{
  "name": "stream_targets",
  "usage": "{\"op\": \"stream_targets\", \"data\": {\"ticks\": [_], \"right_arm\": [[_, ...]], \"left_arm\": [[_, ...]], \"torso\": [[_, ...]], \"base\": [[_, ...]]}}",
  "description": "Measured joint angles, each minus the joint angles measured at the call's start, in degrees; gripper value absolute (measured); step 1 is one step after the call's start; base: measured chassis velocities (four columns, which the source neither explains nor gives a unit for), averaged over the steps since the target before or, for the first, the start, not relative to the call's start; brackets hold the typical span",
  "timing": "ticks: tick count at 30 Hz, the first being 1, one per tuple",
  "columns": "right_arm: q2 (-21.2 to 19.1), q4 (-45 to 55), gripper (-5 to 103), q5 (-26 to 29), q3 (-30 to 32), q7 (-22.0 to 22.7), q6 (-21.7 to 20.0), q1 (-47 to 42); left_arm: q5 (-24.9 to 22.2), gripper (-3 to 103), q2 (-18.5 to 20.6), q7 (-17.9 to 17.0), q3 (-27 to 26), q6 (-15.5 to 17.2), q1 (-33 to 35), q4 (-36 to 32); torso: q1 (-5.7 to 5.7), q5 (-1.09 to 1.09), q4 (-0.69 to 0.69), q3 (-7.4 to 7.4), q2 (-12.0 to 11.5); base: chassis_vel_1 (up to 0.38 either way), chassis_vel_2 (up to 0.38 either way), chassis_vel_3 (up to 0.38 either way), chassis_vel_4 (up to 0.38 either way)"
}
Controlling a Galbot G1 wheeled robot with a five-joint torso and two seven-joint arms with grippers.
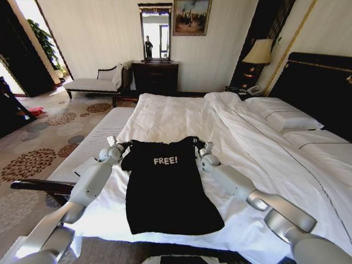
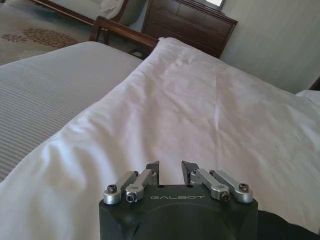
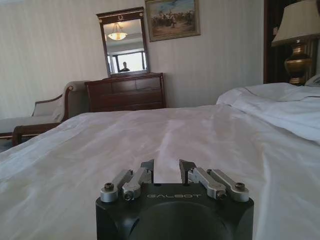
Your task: Fold the clothes on the bed.
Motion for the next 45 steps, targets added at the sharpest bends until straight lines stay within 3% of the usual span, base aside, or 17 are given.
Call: {"op": "stream_targets", "data": {"ticks": [2, 3, 7, 9, 13, 14, 17, 20, 24, 27, 33, 44, 45], "right_arm": [[-0.2, -0.5, 35, 0.0, 0.1, 1.0, -0.4, 0.5], [-0.2, -0.5, 35, 0.0, 0.1, 1.0, -0.4, 0.5], [-3.2, 2.1, 57, 0.1, 0.5, 1.4, -0.6, 0.0], [-4.0, 3.4, 57, 0.2, 0.9, 1.4, -0.6, -0.6], [-8.2, 12.5, 79, 0.4, 4.2, 2.3, -0.6, -5.1], [-8.2, 12.5, 79, 0.4, 4.2, 2.3, -0.6, -5.1], [-11.7, 21.2, 94, 0.4, 8.2, 2.9, -0.8, -10.7], [-13.4, 25.5, 98, 0.4, 11.3, 3.6, -1.0, -14.1], [-15.1, 29.3, 100, -0.3, 15.1, 4.2, -1.0, -18.1], [-16.1, 30.2, 100, -1.9, 17.6, 4.1, -0.9, -20.8], [-16.2, 29.6, 100, -3.1, 20.1, 4.1, -0.7, -23.5], [-15.7, 28.4, 100, -4.4, 21.3, 4.0, -0.6, -25.8], [-15.7, 28.3, 100, -4.4, 21.3, 4.0, -0.6, -25.8]], "left_arm": [[-0.4, 38, 0.4, -0.3, -1.1, 0.0, -0.1, 1.1], [-0.4, 38, 0.4, -0.3, -1.1, 0.0, -0.1, 1.1], [-1.3, 55, 1.7, -0.6, -4.1, -0.9, 0.1, 2.2], [-2.0, 60, 2.4, -0.6, -5.0, -0.9, 0.5, 1.8], [-10.8, 76, 7.1, -2.7, -9.5, 2.2, 4.4, -6.7], [-10.8, 76, 7.1, -2.7, -9.5, 2.2, 4.4, -6.7], [-14.4, 92, 12.3, -2.5, -14.0, 5.9, 12.4, -16.5], [-15.8, 99, 13.5, -2.1, -16.3, 8.6, 17.6, -20.2], [-16.3, 100, 12.0, -1.3, -19.5, 9.8, 23.6, -22.2], [-16.4, 100, 8.6, 0.5, -20.8, 9.9, 26.8, -22.6], [-16.1, 100, 3.5, 1.5, -19.0, 8.5, 24.8, -19.5], [-13.5, 103, 0.5, 3.6, -17.5, 6.9, 22.5, -15.4], [-13.4, 99, 0.4, 3.6, -17.5, 6.9, 22.4, -15.1]], "torso": [[0.00, -0.01, -0.01, 0.00, 0.0], [0.00, -0.01, -0.01, 0.00, 0.0], [0.00, -0.01, -0.06, -0.01, 0.0], [0.00, 0.00, -0.04, 0.00, 0.0], [0.00, 0.02, -0.02, -0.01, 0.0], [0.00, 0.02, -0.02, -0.01, 0.0], [-0.02, 0.01, -0.01, -0.02, 0.0], [-0.04, 0.02, 0.02, -0.03, 0.0], [-0.04, -0.03, -0.02, -0.03, 0.0], [-0.03, 0.00, -0.02, -0.01, 0.0], [-0.01, 0.01, -0.05, -0.01, 0.0], [0.00, 0.01, -0.02, 0.00, 0.0], [0.00, 0.01, -0.02, 0.00, 0.0]], "base": [[0.000, 0.000, 0.000, 0.000], [0.000, 0.000, 0.000, 0.000], [0.000, 0.000, 0.000, 0.000], [0.000, 0.000, 0.000, 0.000], [0.000, 0.000, 0.000, 0.000], [0.000, 0.000, 0.000, 0.000], [0.000, 0.000, 0.000, 0.000], [0.000, 0.000, 0.000, 0.000], [0.000, 0.000, 0.000, 0.000], [0.000, 0.000, 0.000, 0.000], [0.000, 0.000, 0.000, 0.000], [0.000, 0.000, 0.000, 0.000], [0.000, 0.000, 0.000, 0.000]]}}
